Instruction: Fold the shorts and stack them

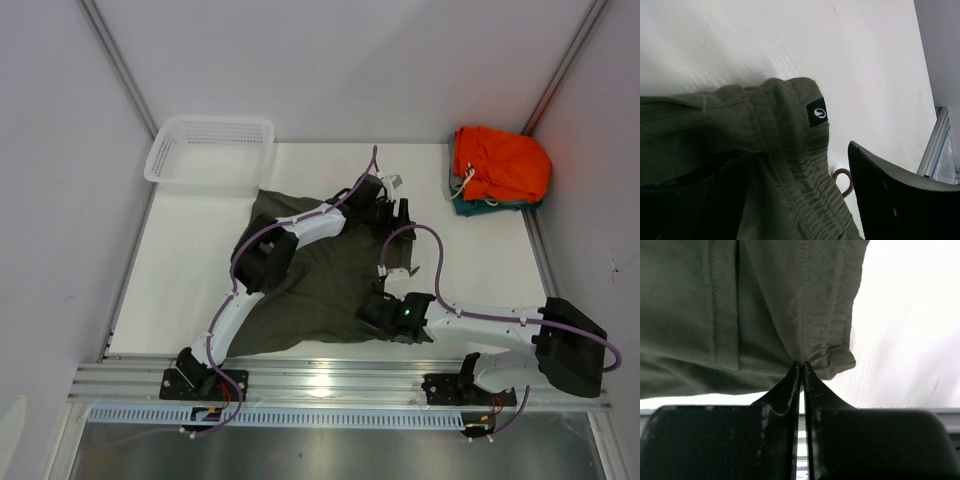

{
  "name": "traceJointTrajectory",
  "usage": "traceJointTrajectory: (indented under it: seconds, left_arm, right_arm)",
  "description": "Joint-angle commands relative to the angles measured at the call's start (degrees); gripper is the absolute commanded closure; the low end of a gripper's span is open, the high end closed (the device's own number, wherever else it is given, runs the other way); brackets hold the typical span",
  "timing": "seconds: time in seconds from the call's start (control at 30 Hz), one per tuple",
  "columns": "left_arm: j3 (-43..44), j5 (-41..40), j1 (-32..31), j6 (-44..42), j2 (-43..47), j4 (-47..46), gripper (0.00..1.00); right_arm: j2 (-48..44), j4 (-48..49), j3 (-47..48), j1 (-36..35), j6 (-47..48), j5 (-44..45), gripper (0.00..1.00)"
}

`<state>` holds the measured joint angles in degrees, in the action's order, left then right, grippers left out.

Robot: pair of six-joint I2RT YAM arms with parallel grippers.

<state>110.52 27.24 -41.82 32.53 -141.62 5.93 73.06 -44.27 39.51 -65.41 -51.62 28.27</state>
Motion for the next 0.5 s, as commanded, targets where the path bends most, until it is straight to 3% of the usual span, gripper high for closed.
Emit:
traceJointTrajectory:
  seconds: [0.0,0.07,0.17,0.2,0.27,0.33,0.47]
  left_arm:
    - [-0.48,-6.77,1.04,-2.12,-1.55,6.55,0.2]
    - [-0.48,-6.77,1.04,-2.12,-1.55,6.63,0.2]
    - [-0.39,-6.77,1.13,-2.21,-1.11,6.63,0.2]
    - [-0.39,-6.51,1.22,-2.12,-0.94,6.2,0.2]
    - [-0.39,-5.02,1.39,-1.51,0.11,5.15,0.19]
    - [0.22,-4.4,1.48,-1.42,1.43,5.23,0.18]
    - [1.72,-0.63,2.01,-0.72,4.23,5.06,0.11]
  right_arm:
    - [2.88,-8.81,1.63,-2.0,-4.1,-1.99,0.95]
    - [2.62,-8.03,1.36,-2.27,-3.93,-2.78,0.93]
    - [0.08,-8.98,2.41,-2.01,-3.93,-2.87,0.81]
    - [-1.67,-9.34,2.94,-1.74,-3.84,-2.26,0.62]
    - [-3.7,-8.47,3.82,-0.78,-2.01,-2.34,0.47]
    - [-6.34,-6.28,4.61,2.29,0.19,-4.18,0.41]
    - [-9.24,-5.21,7.59,5.11,3.45,-4.19,0.4]
